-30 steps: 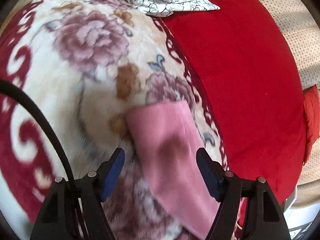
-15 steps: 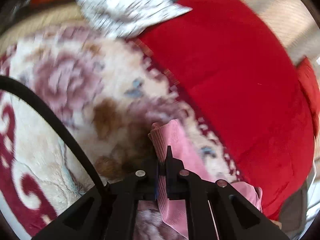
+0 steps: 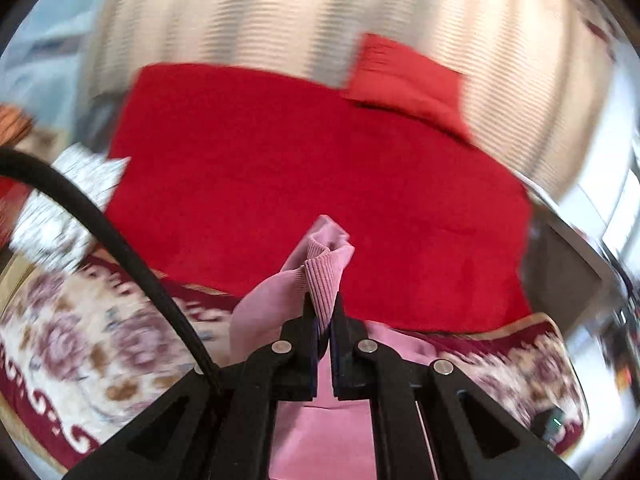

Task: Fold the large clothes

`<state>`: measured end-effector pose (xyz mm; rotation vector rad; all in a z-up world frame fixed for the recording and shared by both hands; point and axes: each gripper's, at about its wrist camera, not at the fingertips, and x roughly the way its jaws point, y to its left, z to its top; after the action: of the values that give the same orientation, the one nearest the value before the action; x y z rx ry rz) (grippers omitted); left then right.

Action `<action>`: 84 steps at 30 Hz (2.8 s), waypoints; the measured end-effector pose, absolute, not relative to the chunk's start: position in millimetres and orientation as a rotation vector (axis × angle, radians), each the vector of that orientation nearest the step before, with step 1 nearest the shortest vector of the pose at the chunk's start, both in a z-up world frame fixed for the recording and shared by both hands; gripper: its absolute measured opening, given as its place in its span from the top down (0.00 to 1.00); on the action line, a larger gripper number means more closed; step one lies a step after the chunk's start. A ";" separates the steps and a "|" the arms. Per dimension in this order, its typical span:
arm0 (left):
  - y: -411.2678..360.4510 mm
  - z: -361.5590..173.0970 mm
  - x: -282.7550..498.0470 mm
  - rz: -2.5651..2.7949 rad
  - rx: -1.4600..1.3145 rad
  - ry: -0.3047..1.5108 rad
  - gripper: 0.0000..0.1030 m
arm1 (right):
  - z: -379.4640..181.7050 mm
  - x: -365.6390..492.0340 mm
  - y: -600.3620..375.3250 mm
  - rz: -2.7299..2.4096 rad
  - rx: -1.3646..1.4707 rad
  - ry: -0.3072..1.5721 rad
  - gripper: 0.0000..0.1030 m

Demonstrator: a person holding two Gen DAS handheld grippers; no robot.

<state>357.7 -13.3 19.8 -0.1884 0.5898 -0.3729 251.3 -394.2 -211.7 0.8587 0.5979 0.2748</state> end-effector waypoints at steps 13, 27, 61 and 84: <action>-158.4 -10.6 304.3 -0.738 0.008 0.742 0.37 | -213.2 222.7 -473.4 0.190 1.078 0.475 0.22; -79.6 -143.8 370.7 -0.287 0.074 0.927 0.37 | -188.8 240.0 -432.3 0.280 0.849 0.521 0.45; -87.1 -207.6 396.6 -0.284 0.259 0.996 0.34 | -208.5 284.3 -361.5 0.227 0.594 0.757 0.40; -134.3 -189.6 389.3 -0.162 0.319 0.914 0.33 | -210.3 244.7 -400.2 0.269 0.656 0.861 0.51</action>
<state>389.3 -134.3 -189.6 0.3186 0.9141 -0.1616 244.7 -400.2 -210.3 0.6561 0.8610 0.2689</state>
